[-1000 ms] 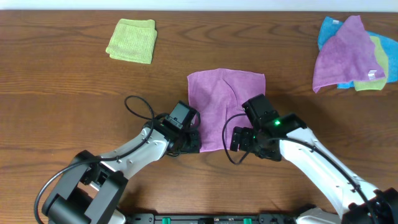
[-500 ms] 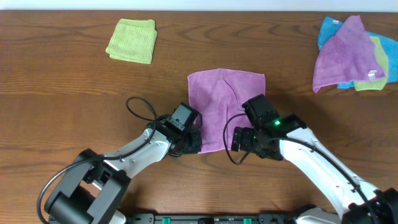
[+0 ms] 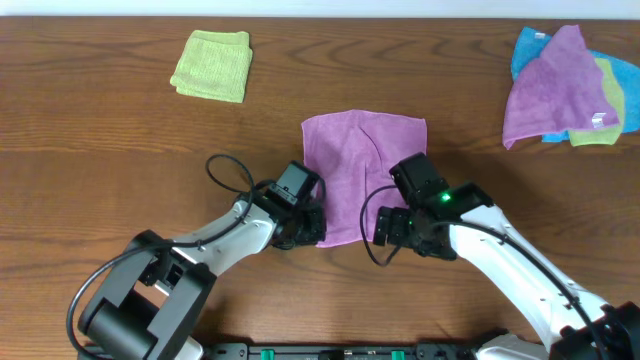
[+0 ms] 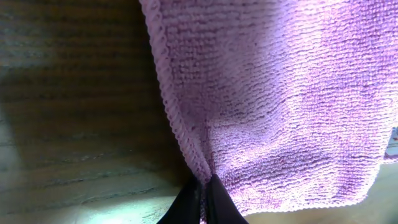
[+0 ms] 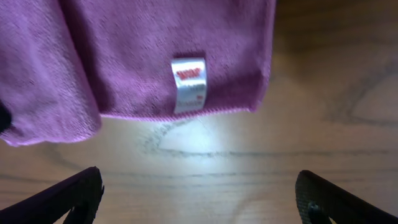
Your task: Fold the cloth
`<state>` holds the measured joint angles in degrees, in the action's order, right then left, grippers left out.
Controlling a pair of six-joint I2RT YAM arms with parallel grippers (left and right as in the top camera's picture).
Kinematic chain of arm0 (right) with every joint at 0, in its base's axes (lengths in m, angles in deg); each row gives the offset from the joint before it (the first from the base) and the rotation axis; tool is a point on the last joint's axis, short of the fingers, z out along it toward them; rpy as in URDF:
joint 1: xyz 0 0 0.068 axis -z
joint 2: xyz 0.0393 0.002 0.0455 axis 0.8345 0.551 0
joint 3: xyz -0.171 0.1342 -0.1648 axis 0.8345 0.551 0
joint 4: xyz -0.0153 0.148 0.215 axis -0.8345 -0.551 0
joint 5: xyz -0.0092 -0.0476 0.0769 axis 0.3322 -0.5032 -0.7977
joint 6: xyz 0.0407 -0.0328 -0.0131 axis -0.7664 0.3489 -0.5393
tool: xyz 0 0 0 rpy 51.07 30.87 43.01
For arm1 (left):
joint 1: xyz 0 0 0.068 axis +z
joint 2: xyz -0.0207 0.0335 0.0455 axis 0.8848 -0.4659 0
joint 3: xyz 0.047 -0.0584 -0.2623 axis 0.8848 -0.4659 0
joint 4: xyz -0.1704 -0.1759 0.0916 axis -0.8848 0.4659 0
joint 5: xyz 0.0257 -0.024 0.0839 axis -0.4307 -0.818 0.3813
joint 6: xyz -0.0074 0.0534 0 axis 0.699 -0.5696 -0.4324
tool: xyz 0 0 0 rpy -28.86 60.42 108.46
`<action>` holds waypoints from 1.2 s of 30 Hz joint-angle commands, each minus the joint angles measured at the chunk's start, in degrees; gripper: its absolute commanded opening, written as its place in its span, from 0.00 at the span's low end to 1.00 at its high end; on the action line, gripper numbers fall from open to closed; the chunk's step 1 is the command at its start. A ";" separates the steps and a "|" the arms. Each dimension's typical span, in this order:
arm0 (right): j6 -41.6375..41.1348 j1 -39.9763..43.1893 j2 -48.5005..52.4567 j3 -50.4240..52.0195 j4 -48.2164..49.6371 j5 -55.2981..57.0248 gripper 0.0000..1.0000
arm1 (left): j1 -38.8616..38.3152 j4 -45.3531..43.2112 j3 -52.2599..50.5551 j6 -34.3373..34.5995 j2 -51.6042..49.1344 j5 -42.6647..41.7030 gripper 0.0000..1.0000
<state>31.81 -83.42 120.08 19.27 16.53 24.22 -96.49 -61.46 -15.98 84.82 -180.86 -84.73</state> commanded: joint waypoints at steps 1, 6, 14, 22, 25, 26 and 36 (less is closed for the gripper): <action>-2.60 0.22 -0.55 2.01 -0.63 0.59 0.96 | 2.12 3.37 -2.86 0.00 -3.78 3.08 0.06; -12.28 1.03 -0.55 8.76 8.09 1.46 0.86 | 4.37 3.74 -2.86 -0.26 -3.78 3.08 0.06; -23.61 5.46 -0.55 12.00 12.79 1.92 0.72 | 5.11 4.44 -2.84 -0.44 -3.78 2.14 0.06; -23.89 6.21 -0.55 12.04 21.68 2.12 0.52 | 5.11 4.81 -2.84 -1.77 -3.78 2.19 0.06; -23.89 6.21 -0.55 12.04 22.03 2.12 0.53 | 5.11 4.85 -2.84 -1.84 -3.78 2.21 0.06; -23.89 6.21 -0.55 12.04 22.03 1.97 0.54 | 5.11 4.85 -2.84 -1.92 -3.78 2.19 0.06; -23.87 6.21 -0.57 11.98 23.15 -6.56 0.59 | 5.11 4.83 -2.84 -1.95 -3.78 2.23 0.06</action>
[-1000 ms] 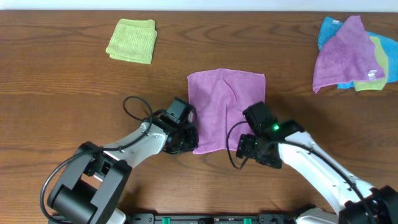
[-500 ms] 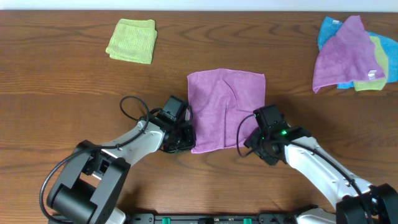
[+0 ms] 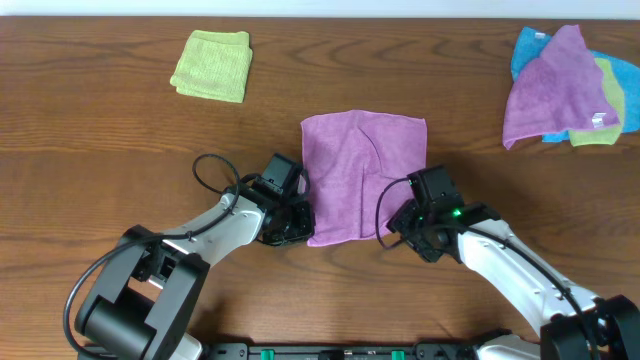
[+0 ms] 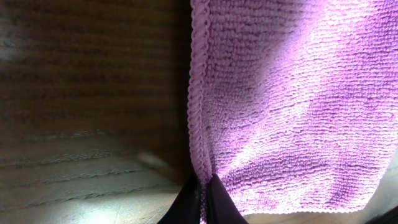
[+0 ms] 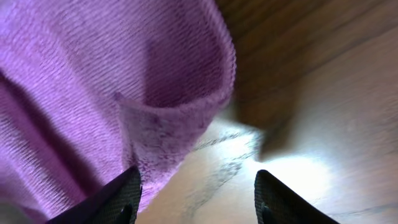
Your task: Fold the cloth
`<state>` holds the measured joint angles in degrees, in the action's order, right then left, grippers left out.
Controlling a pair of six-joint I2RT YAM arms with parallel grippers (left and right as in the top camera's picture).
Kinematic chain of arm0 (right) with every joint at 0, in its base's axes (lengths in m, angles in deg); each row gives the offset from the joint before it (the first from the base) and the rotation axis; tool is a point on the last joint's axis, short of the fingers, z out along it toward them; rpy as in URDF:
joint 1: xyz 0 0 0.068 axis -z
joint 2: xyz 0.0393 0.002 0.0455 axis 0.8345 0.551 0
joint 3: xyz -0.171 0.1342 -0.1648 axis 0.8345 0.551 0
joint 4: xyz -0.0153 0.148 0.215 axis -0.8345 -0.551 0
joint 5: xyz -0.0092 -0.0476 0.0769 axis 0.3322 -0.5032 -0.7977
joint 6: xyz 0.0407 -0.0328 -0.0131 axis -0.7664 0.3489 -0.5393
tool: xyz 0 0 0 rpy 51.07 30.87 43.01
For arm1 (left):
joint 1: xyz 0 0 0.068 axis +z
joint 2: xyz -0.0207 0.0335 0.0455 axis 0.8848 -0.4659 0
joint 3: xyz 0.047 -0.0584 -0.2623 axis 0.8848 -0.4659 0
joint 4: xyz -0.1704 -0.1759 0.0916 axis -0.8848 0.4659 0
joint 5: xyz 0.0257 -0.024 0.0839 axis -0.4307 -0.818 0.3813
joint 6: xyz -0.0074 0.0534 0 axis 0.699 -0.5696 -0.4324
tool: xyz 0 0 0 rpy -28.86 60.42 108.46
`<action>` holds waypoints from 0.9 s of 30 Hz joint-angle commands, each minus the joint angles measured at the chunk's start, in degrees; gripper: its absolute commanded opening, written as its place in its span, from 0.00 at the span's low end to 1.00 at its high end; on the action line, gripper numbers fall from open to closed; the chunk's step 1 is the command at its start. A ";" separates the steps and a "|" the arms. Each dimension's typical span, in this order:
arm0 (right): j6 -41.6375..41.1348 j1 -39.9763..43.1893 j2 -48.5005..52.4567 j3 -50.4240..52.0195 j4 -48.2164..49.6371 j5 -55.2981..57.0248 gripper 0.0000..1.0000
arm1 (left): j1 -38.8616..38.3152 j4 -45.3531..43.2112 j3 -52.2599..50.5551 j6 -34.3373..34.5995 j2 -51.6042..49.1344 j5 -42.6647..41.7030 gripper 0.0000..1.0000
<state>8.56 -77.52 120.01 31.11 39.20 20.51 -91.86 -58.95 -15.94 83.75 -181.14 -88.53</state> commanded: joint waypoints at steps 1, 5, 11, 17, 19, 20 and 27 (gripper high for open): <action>-0.61 0.31 -0.50 0.09 1.11 -3.69 0.59 | 0.48 2.34 -2.89 -0.87 -3.50 6.03 0.06; -0.59 0.31 -0.50 0.09 4.09 -4.13 0.60 | 0.48 2.32 -2.89 -0.90 -3.50 6.03 0.06; -0.59 0.42 -0.50 0.09 6.71 -5.27 0.64 | 0.48 2.29 -2.89 -1.36 -3.50 6.10 0.06; 0.02 0.42 -0.63 0.04 4.09 -3.52 0.57 | 0.48 2.32 -2.89 -1.36 -3.50 6.93 0.06; -0.33 0.48 -0.63 0.04 1.90 -1.77 0.55 | 0.48 2.32 -2.89 -1.36 -3.50 6.95 0.06; -0.96 0.55 -0.63 0.04 0.72 -0.15 0.55 | 0.48 2.32 -2.89 -1.36 -3.50 6.93 0.06; -1.25 1.90 -0.66 0.04 -1.86 3.93 0.53 | 0.48 2.32 -2.89 -1.62 -3.50 6.93 0.06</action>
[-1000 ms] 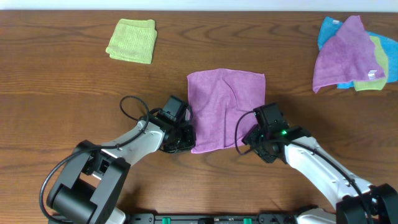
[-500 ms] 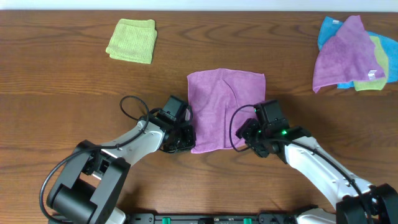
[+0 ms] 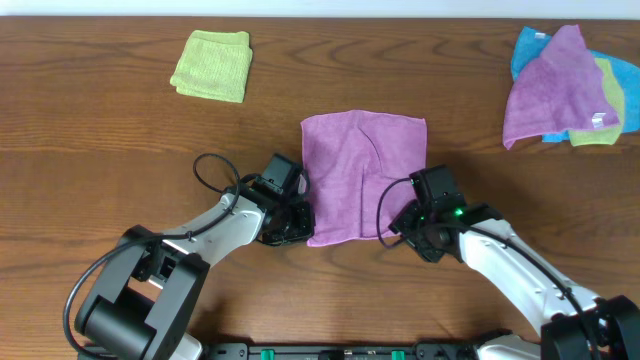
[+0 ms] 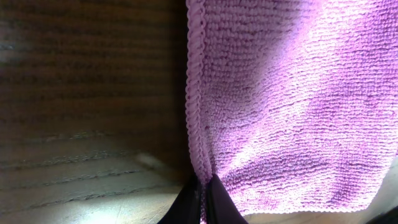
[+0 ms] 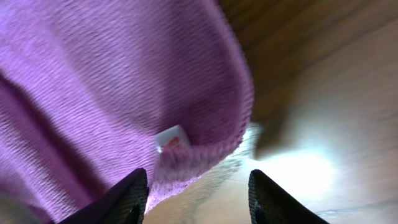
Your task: Fold the cloth
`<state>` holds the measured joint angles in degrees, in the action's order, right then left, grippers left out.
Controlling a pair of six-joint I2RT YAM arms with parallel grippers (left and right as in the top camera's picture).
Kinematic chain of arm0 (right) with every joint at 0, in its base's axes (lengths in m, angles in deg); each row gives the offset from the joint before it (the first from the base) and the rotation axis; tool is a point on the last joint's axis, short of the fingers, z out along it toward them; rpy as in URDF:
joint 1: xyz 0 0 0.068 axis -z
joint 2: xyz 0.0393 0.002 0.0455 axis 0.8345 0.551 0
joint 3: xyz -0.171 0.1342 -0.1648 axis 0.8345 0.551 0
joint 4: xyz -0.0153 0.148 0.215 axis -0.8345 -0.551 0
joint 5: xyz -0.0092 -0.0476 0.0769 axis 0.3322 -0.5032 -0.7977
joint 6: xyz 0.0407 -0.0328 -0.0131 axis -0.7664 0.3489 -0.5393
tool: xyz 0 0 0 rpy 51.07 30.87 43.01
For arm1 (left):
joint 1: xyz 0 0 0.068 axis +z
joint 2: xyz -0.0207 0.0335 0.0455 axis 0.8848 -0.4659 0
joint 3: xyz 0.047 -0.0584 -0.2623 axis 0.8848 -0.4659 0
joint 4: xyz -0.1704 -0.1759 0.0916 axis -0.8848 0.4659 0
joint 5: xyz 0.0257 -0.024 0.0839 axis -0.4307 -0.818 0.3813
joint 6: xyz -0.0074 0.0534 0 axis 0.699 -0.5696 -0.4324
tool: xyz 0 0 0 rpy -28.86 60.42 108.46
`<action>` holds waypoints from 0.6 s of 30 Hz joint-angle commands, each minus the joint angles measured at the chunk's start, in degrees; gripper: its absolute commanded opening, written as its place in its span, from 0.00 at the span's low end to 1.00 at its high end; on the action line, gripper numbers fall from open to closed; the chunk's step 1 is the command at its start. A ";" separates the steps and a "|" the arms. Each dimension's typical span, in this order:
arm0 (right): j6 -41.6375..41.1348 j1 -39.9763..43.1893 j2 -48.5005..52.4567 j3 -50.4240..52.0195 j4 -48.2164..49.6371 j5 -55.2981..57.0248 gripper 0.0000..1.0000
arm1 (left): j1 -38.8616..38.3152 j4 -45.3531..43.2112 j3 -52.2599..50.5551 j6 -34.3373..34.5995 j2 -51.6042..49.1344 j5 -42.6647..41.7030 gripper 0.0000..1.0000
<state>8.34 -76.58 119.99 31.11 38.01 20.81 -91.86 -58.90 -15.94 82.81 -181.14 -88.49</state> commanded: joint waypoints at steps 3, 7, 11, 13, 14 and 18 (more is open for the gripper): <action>-1.03 2.34 -0.63 0.04 -1.49 5.14 0.52 | 0.48 2.29 -2.89 -1.01 -3.50 6.86 0.06; -1.03 3.39 -0.63 0.04 -2.05 5.33 0.47 | 0.48 2.27 -2.89 -1.03 -3.50 6.88 0.06; -1.05 3.54 -0.63 0.04 -2.05 5.31 0.31 | 0.48 2.25 -2.89 -1.03 -3.50 6.91 0.06; -1.05 3.54 -0.63 0.04 -2.03 5.31 0.20 | 0.48 2.25 -2.89 -1.03 -3.50 6.91 0.06; -1.05 3.54 -0.63 0.04 -2.03 5.31 0.07 | 0.48 2.25 -2.89 -1.03 -3.50 6.91 0.06; -1.05 3.54 -0.63 0.04 -2.01 5.03 0.02 | 0.48 2.25 -2.89 -1.01 -3.50 6.01 0.06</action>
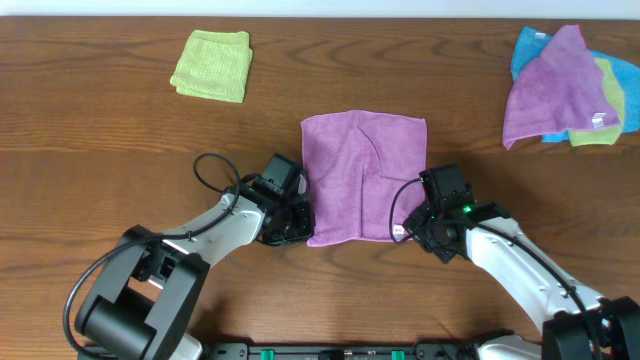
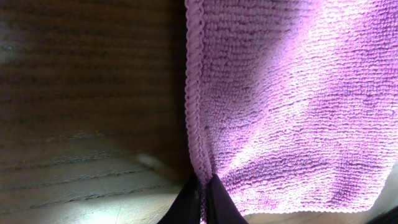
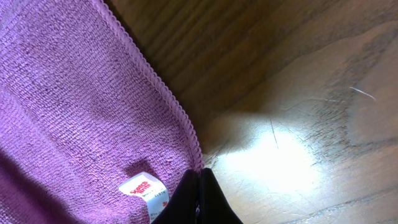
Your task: Fold the cloth
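A purple cloth (image 1: pixel 362 175) lies flat in the middle of the wooden table, roughly square. My left gripper (image 1: pixel 300 228) is shut on its near left corner; in the left wrist view the hem (image 2: pixel 194 112) runs down into the closed fingertips (image 2: pixel 191 200). My right gripper (image 1: pixel 412 230) is shut on the near right corner, where the edge (image 3: pixel 163 93) meets the fingertips (image 3: pixel 186 199) beside a white label (image 3: pixel 146 191).
A folded yellow-green cloth (image 1: pixel 212 65) lies at the far left. A heap of purple, blue and yellow cloths (image 1: pixel 565 88) sits at the far right. Bare wooden table (image 1: pixel 100 170) surrounds the purple cloth.
My right gripper was open around the near right corner and is now shut on it; the corner now lies further right, with the label showing. The left gripper is unchanged.
My left gripper held the near left corner throughout, shifting slightly left after the first moment. My right gripper stood wide open before the near edge, then was open against the rumpled right corner, and now it is shut on that corner.
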`<state>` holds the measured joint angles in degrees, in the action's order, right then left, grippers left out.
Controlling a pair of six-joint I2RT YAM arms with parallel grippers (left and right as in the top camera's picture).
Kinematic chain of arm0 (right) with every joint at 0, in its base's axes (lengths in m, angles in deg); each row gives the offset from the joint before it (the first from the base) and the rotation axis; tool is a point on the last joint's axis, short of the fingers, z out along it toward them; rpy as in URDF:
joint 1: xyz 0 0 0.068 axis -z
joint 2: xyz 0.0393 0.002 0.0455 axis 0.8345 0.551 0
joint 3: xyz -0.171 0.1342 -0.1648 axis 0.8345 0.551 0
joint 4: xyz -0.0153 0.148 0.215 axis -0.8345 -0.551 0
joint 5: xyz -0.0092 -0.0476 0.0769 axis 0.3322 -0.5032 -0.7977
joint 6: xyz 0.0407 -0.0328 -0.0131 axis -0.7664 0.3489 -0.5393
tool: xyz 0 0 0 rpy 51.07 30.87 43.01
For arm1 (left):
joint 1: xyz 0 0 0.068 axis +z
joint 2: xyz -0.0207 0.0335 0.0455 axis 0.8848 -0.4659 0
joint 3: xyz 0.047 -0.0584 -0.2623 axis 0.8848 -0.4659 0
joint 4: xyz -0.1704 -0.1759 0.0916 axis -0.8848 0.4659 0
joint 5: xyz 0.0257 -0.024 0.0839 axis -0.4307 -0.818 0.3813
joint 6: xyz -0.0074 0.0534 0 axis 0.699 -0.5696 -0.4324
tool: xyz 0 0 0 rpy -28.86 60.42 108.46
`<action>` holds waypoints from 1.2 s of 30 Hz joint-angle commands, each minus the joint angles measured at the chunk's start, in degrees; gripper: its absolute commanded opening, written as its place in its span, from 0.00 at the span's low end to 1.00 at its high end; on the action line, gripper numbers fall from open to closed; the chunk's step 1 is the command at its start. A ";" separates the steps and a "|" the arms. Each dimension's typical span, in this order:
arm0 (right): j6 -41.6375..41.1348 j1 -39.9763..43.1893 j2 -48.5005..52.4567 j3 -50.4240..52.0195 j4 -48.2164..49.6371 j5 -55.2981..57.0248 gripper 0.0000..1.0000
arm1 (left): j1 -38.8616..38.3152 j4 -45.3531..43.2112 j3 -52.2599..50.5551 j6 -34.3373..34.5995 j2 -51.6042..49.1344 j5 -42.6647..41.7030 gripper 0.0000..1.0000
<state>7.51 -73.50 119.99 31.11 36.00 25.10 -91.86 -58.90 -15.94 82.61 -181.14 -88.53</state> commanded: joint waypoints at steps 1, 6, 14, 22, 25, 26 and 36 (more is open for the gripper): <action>-0.22 0.46 -0.63 0.04 0.00 0.57 0.01 | 0.48 2.27 -2.84 -0.81 -3.50 5.16 0.06; 1.01 0.46 -0.63 0.04 -0.92 -0.94 0.01 | 1.07 6.38 -0.96 -2.19 -2.95 0.79 0.06; 3.08 0.46 -1.97 -0.20 -1.49 -0.92 0.01 | 2.78 13.35 0.94 -3.26 3.67 -2.14 0.06; 3.08 0.35 -2.10 -0.20 -5.09 -5.88 0.01 | 2.78 18.25 0.92 -2.14 5.92 -3.13 0.06; 3.32 0.35 -2.10 -0.20 -5.22 -5.77 0.01 | 2.80 17.62 0.94 -2.08 5.92 -3.06 0.06; 3.30 0.37 -2.10 -0.22 -5.11 -5.75 0.02 | 2.89 17.27 0.94 -2.03 5.92 -3.08 0.06; 5.46 0.46 -5.40 -0.72 -10.71 -1.73 0.01 | 6.75 18.99 1.22 -3.34 5.92 -1.14 0.06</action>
<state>11.90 -73.50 115.91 31.01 24.49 21.45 -85.76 -39.43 -14.69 80.64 -175.74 -90.61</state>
